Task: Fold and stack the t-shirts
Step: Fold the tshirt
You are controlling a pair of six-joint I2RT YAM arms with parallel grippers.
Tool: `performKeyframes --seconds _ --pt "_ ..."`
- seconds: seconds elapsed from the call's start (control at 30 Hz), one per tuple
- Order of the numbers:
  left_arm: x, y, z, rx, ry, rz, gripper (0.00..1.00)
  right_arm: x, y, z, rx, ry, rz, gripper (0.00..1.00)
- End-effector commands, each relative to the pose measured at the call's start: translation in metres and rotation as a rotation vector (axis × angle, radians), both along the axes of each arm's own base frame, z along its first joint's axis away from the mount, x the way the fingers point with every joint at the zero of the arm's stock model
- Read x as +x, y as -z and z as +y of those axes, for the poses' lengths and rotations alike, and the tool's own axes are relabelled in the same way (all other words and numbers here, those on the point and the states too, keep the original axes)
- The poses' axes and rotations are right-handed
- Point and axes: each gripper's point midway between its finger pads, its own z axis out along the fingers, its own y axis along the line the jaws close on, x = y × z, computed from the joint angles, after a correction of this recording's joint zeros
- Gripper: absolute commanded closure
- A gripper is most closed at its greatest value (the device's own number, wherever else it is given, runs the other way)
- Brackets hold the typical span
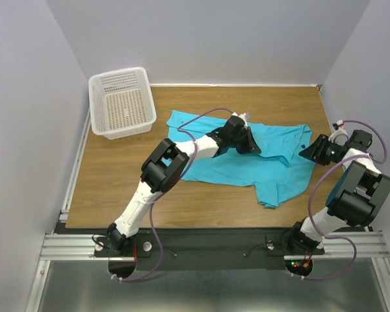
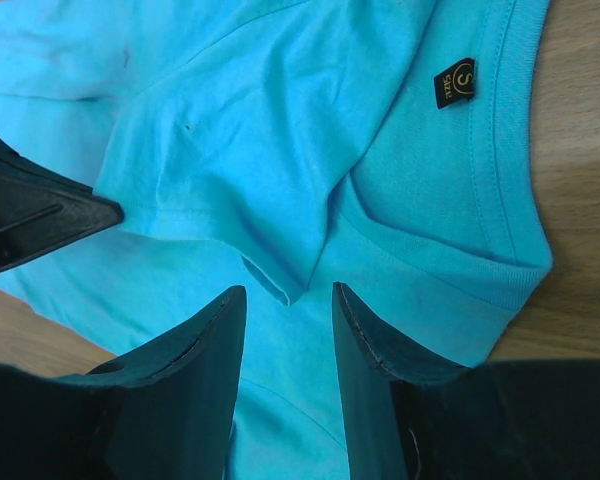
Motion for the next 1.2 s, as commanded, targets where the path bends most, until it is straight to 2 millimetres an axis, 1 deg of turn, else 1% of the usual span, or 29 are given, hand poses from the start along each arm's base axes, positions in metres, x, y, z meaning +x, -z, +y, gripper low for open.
performKeyframes --seconds 0.0,0.27,0.43,0.5,0.53,0.57,0.6,0.63,0.73,0.9,0.93,1.0,1.03,1.07,1.1,1.17 --pt "-0.005 -0.049 0.003 -0.088 0.033 -0.038 1.0 0.003 -0.013 -0.003 -0.021 -0.009 -0.048 0.54" --pt "-0.003 -0.037 0.01 -0.074 0.039 -0.01 1.0 0.002 -0.012 -0.002 -0.022 -0.014 -0.049 0.54" --pt "0.003 -0.028 0.015 -0.06 0.022 -0.002 0.98 0.003 -0.009 0.0 0.003 -0.022 -0.043 0.54" --pt "0.005 -0.024 0.016 -0.056 0.022 0.002 0.98 0.006 -0.008 0.004 0.05 -0.038 -0.043 0.55" --pt "0.006 -0.025 0.015 -0.056 0.025 -0.002 0.98 0.007 -0.009 0.01 0.087 -0.053 -0.047 0.58" --pt "0.006 -0.024 0.015 -0.055 0.03 0.0 0.98 0.008 -0.008 0.012 0.116 -0.055 -0.039 0.64" --pt "0.006 -0.022 0.014 -0.054 0.033 0.002 0.98 0.008 -0.003 0.015 0.145 -0.064 -0.026 0.66" --pt "0.005 -0.021 0.014 -0.053 0.036 0.006 0.98 0.009 -0.002 0.017 0.159 -0.071 -0.024 0.67" --pt "0.005 -0.019 0.014 -0.052 0.038 0.006 0.98 0.011 0.0 0.023 0.17 -0.088 -0.014 0.67" --pt "0.002 -0.017 0.014 -0.053 0.047 0.008 0.98 0.015 0.007 0.022 0.166 -0.079 0.013 0.67" --pt "0.003 -0.018 0.015 -0.054 0.047 0.008 0.98 0.016 0.011 0.022 0.166 -0.076 0.027 0.67" --pt "0.002 -0.018 0.015 -0.052 0.046 0.007 0.97 0.018 0.014 0.019 0.157 -0.069 0.037 0.66" --pt "0.003 -0.018 0.015 -0.054 0.045 0.004 0.97 0.019 0.019 0.018 0.154 -0.066 0.05 0.66" --pt "0.002 -0.019 0.015 -0.055 0.046 0.004 0.95 0.021 0.018 0.016 0.146 -0.063 0.047 0.65" --pt "0.002 -0.019 0.015 -0.055 0.046 0.004 0.88 0.025 0.019 0.013 0.138 -0.061 0.047 0.65" --pt "0.004 -0.022 0.017 -0.053 0.041 -0.01 0.8 0.031 0.017 0.003 0.095 -0.047 0.042 0.64"
